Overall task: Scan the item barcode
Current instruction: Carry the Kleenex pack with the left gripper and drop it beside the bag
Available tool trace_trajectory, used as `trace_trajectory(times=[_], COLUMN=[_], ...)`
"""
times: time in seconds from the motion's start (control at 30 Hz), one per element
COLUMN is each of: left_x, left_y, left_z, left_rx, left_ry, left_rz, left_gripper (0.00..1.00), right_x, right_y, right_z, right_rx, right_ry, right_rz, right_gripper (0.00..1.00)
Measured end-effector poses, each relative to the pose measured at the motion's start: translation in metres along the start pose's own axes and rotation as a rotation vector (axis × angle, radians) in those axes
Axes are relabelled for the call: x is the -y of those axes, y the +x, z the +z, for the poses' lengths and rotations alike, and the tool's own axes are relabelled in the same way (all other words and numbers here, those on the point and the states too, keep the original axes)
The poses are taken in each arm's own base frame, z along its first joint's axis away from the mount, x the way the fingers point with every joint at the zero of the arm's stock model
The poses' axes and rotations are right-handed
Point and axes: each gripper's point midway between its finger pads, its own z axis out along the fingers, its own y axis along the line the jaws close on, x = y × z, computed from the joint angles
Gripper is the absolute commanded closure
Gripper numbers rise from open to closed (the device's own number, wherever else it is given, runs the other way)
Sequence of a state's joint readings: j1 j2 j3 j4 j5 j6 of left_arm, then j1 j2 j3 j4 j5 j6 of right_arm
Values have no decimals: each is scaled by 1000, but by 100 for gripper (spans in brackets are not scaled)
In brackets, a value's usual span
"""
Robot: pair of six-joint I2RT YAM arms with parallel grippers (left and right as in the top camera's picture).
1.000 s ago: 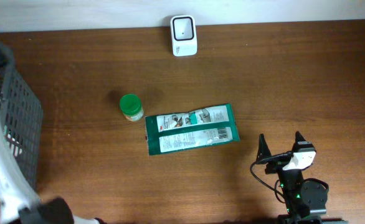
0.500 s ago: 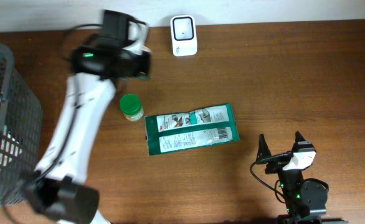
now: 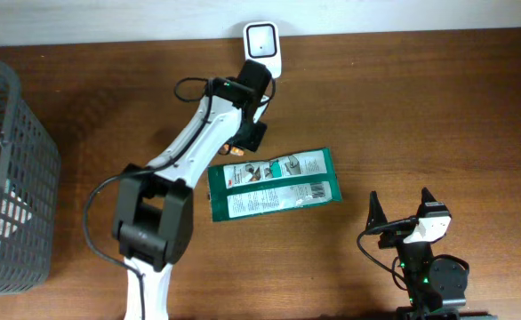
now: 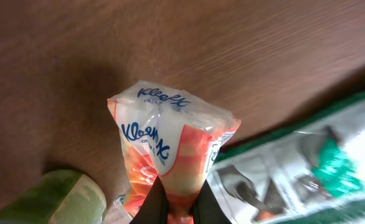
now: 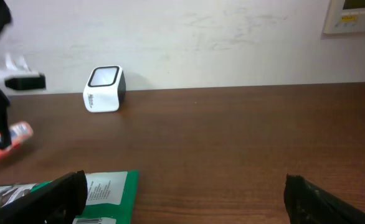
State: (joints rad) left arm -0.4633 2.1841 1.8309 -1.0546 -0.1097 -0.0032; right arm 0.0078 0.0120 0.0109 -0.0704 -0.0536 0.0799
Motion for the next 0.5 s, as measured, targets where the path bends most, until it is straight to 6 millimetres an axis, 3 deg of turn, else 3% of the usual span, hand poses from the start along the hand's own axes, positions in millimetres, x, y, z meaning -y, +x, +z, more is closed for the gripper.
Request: trace_trajectory(times=[0.13,0.3,0.4,0.5], left_x=[-2,-10,-13,-21], left_y=[4,4,4,-13], left_z=[12,11,-2,-31], left_rx=[-28,-31,-41,13], left_ry=[-21,-66,-77,-83], left_rz=[2,-1,1,-14], left_gripper=[64,63,57,52], right_x=[0,0,0,0], right_y=[0,0,0,0], right_z=[0,0,0,0], right_rx=[0,0,0,0], right_ry=[0,0,0,0], right_rz=[0,0,0,0], right_gripper=[2,2,2,2])
